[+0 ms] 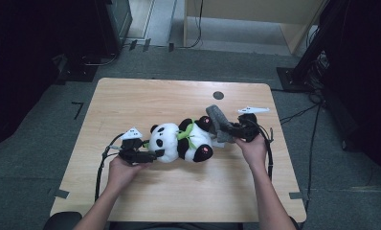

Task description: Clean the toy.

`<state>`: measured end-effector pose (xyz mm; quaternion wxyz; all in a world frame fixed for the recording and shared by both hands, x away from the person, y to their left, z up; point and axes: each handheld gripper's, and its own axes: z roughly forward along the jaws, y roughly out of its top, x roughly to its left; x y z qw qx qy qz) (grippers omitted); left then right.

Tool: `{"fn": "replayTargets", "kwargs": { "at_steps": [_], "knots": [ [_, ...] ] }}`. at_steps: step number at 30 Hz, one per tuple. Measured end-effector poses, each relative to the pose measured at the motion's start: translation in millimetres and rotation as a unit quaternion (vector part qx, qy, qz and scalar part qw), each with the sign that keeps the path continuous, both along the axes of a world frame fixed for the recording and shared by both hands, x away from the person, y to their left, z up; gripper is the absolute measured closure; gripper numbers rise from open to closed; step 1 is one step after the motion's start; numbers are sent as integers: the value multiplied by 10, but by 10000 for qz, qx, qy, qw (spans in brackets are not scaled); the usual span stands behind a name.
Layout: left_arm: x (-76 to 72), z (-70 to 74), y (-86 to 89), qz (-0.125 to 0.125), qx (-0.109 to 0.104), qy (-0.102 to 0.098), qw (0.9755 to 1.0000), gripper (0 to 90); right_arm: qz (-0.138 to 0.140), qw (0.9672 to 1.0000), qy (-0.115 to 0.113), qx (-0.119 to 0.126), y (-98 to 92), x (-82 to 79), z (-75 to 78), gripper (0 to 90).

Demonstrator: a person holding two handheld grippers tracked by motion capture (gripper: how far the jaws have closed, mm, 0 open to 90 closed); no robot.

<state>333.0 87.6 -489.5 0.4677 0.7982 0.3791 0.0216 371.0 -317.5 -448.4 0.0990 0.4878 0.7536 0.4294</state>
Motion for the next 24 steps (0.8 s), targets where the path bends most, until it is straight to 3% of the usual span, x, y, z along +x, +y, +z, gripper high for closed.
{"fn": "replayTargets", "kwargs": {
  "at_steps": [4,9,14,22,24],
  "knots": [
    [1,-2,-3,5,-6,-13,10000,290,-126,9996,-197,145,-86,-58,106,747],
    [-12,2,-12,4,19,-56,10000,290,42,9964,-757,383,-8,-190,477,746],
    [-29,-10,-12,30,-21,-114,9999,289,535,9910,-1182,318,317,-279,773,746],
    [-34,-17,-8,38,-41,-144,9999,287,1315,9840,-1195,80,1009,-178,871,746],
    [-33,-18,-8,38,-44,-151,9999,287,1534,9808,-1200,-118,1218,-131,861,746]
  ]
}}
